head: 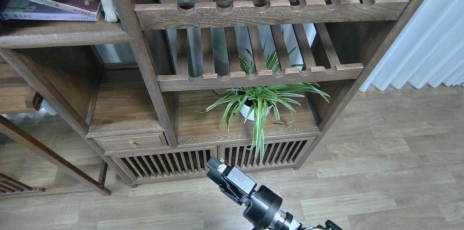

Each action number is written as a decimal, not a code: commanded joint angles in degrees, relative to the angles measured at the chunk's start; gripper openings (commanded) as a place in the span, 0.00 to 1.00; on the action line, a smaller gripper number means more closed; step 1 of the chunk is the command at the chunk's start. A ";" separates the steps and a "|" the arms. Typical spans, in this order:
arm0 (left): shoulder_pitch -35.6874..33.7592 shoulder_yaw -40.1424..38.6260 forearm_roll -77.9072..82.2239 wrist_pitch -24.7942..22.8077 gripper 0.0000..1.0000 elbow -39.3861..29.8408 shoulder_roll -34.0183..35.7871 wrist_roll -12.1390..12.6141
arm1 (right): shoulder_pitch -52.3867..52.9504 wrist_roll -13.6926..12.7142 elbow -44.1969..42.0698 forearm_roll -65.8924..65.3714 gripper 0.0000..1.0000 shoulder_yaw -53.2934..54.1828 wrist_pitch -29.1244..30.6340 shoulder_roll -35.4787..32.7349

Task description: Organize books on shelf

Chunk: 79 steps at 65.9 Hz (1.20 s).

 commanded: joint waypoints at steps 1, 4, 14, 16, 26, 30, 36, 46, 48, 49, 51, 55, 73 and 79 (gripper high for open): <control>-4.60 1.87 4.44 0.01 0.00 4.39 -0.64 -0.54 | 0.59 0.09 -0.04 0.00 0.99 1.63 0.00 0.00; -5.83 2.22 5.58 0.01 0.00 6.06 -2.04 -0.63 | 1.11 0.35 -0.04 0.00 0.99 2.59 0.00 0.00; -8.03 2.48 10.33 0.01 0.00 10.02 -8.47 -0.90 | 3.58 3.07 0.23 0.09 0.99 4.26 0.00 0.00; -8.21 2.22 11.21 0.01 0.00 10.20 -8.91 -0.98 | 3.84 3.25 0.23 0.09 0.99 4.62 0.00 0.00; -8.47 2.92 12.88 0.01 0.01 11.25 -9.61 -1.77 | 4.37 3.43 0.58 0.27 0.99 6.11 0.00 0.00; -8.74 3.80 13.58 0.01 0.01 11.95 -10.66 -3.53 | 4.63 3.43 0.67 0.53 0.99 6.29 0.00 0.00; -9.70 4.86 15.43 0.01 0.04 13.10 -12.07 -5.64 | 4.98 3.51 1.28 0.88 0.99 6.37 0.00 0.00; -9.53 5.65 15.69 0.01 0.60 13.63 -14.71 -6.96 | 5.78 4.92 1.37 1.85 0.99 6.55 0.00 0.00; -9.35 5.65 15.17 0.01 0.76 13.19 -15.23 -7.14 | 5.95 5.01 1.37 2.02 0.99 6.55 0.00 0.00; -9.27 5.65 15.08 0.01 0.79 13.10 -15.32 -7.14 | 6.04 5.01 1.37 2.02 0.99 6.64 0.00 0.00; -9.09 5.56 14.64 0.01 0.89 12.84 -15.67 -7.14 | 6.21 5.10 1.37 2.11 0.99 6.81 0.00 0.00; -8.74 5.21 13.33 0.01 0.99 12.57 -15.32 -7.23 | 6.74 5.36 1.37 2.20 0.99 7.16 0.00 0.00; -5.93 4.68 7.87 0.01 1.00 12.22 -13.13 -7.05 | 9.20 5.53 1.37 2.20 0.99 7.25 0.00 0.00; -3.38 3.72 7.43 0.01 1.00 9.68 -11.46 -7.14 | 9.29 5.53 1.37 2.20 0.99 7.52 0.00 0.00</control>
